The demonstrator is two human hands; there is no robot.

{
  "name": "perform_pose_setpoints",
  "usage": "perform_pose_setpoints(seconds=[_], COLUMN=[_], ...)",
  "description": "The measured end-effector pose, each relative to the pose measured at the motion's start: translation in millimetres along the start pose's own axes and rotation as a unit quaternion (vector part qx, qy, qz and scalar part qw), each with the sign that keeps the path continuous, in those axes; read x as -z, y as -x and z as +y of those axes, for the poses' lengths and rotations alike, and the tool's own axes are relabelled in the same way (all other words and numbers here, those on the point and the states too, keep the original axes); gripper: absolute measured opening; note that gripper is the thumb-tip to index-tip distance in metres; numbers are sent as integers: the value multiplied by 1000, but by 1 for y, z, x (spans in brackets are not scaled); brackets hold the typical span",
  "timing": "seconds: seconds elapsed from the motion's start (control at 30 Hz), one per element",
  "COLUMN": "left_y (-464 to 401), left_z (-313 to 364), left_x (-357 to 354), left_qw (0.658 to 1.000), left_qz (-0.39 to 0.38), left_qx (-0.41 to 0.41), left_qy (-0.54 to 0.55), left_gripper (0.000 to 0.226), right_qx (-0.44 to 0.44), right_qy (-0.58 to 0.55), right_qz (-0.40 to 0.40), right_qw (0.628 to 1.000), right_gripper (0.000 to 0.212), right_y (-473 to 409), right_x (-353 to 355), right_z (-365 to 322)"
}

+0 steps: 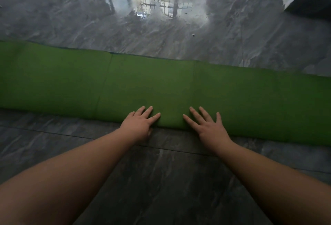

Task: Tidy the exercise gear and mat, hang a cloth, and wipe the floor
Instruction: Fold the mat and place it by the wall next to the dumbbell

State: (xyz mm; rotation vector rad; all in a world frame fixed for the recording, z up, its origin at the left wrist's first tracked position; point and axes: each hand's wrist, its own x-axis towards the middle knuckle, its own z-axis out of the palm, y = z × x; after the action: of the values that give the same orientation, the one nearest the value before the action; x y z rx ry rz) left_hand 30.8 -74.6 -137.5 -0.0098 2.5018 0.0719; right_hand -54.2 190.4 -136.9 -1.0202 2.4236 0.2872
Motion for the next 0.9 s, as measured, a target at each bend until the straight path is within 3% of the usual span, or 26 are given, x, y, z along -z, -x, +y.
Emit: perform_pose_setpoints(seconds=[0.17, 0.43, 0.9], left_y=[6, 17, 87], left_z=[-2, -21, -6], left_x=[-2, 2, -4], left_qw=[1000, 996, 997], left_qz=[24, 76, -42], left_qx=[6, 34, 18], left_qy=[-1, -28, -68], left_gripper=[73, 98, 101], right_qx=[-30, -48, 35], right_qy=[-50, -90, -55], right_qz=[-32, 8, -62], right_qw=[998, 995, 996], right_gripper=[81, 84, 95], right_y=[-6, 9, 81], right_x=[5, 22, 6], right_z=[-10, -8, -37])
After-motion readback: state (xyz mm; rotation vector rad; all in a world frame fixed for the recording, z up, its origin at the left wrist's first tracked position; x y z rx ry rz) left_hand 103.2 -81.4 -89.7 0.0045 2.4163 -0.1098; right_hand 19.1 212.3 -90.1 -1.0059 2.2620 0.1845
